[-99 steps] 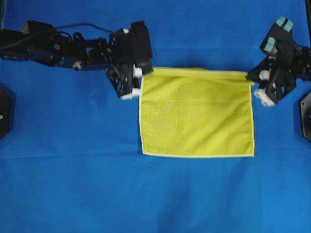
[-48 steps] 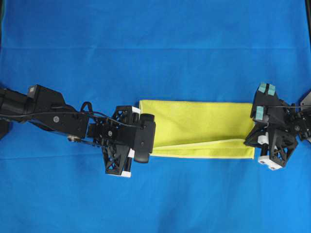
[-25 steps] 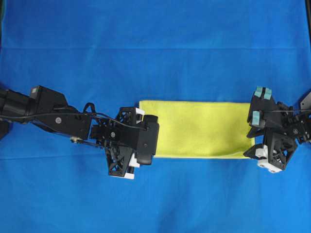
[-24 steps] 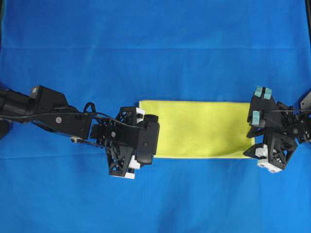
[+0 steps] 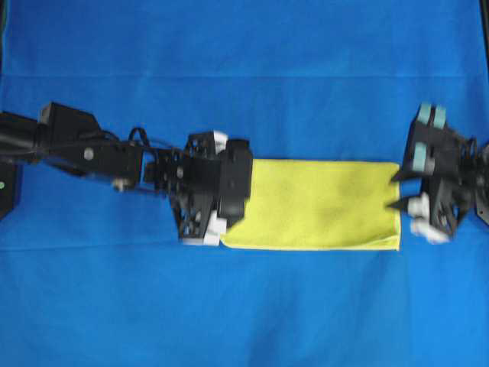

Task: Fold the yellow towel.
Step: 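Release the corners and move both grippers to the folded edge's ends, then grasp the folded strip's ends and rotate it to vertical orientation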

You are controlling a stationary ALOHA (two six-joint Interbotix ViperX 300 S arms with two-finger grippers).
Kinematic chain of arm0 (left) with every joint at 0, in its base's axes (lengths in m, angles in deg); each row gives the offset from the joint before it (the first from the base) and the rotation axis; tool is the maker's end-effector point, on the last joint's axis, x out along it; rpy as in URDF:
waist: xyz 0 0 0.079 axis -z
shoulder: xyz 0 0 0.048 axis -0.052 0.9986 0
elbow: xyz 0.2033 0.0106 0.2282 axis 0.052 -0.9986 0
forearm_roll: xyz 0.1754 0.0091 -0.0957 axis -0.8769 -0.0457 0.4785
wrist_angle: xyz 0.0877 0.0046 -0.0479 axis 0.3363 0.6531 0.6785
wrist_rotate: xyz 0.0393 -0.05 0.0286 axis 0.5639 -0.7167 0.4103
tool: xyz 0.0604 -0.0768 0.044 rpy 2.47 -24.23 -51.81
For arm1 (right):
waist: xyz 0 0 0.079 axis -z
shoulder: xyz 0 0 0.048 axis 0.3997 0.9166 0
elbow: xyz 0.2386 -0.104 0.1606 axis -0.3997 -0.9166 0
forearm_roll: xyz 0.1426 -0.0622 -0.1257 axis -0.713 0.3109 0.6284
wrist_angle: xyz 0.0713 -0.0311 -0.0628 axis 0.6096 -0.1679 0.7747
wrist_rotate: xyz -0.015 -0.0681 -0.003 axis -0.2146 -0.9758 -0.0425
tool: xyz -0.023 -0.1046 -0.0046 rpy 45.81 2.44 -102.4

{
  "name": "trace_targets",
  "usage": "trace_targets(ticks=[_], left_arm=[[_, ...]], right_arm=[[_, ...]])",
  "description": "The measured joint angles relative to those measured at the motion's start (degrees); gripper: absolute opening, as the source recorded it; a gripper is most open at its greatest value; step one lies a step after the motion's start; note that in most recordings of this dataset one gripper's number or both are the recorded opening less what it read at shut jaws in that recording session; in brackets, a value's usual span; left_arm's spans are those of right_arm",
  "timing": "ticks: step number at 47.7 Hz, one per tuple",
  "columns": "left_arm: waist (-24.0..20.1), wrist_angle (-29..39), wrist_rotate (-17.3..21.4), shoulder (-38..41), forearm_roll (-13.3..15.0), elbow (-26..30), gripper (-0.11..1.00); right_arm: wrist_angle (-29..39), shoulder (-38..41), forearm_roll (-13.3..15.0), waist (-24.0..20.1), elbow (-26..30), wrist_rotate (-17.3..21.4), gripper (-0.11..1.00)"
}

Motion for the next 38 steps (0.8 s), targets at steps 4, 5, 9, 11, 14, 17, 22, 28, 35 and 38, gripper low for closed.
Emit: trace_targets(ticks=[4,5,9,11,14,17,22,28,35,38], left_arm=[[-2.02,0.0,1.32,0.0,0.0,0.09,0.73],[-2.55,0.0,1.49,0.0,0.0,0.09,0.73],[-3.96,-0.18,2.29,0.0,0.0,0.09,0.72],[-4.39,-0.35,2.37,0.0,0.0,0.0,0.72],[-4.83,-0.88,2.37,0.18,0.0,0.0,0.72],[-5.19,-1.23,2.46,0.79,0.0,0.09,0.72],[-5.71,-1.76,2.46,2.29,0.0,0.09,0.72],[-6.86,-2.37,2.46,4.48,0.0,0.09,0.72],[-8.96,-3.69,2.55,6.59,0.0,-0.53,0.72],[-9.76,-4.13,2.46,7.29,0.0,-0.97,0.72]], right_arm=[[1.41,0.0,2.72,4.13,-0.09,0.0,0.6],[1.49,0.09,3.25,4.83,-0.09,0.0,0.6],[1.67,0.88,4.92,6.94,-0.18,0.0,0.6],[1.76,1.49,5.36,7.65,-0.26,0.0,0.6],[1.58,2.46,5.8,8.17,-0.44,0.09,0.6],[0.88,3.87,5.89,8.26,-0.7,0.0,0.6],[-1.67,6.59,5.98,8.7,-1.41,-0.18,0.6],[-5.1,10.63,6.15,10.9,-2.29,-0.18,0.6],[-8.7,14.94,6.15,13.54,-3.25,0.0,0.6],[-9.84,15.82,6.15,13.62,-3.25,0.0,0.59]])
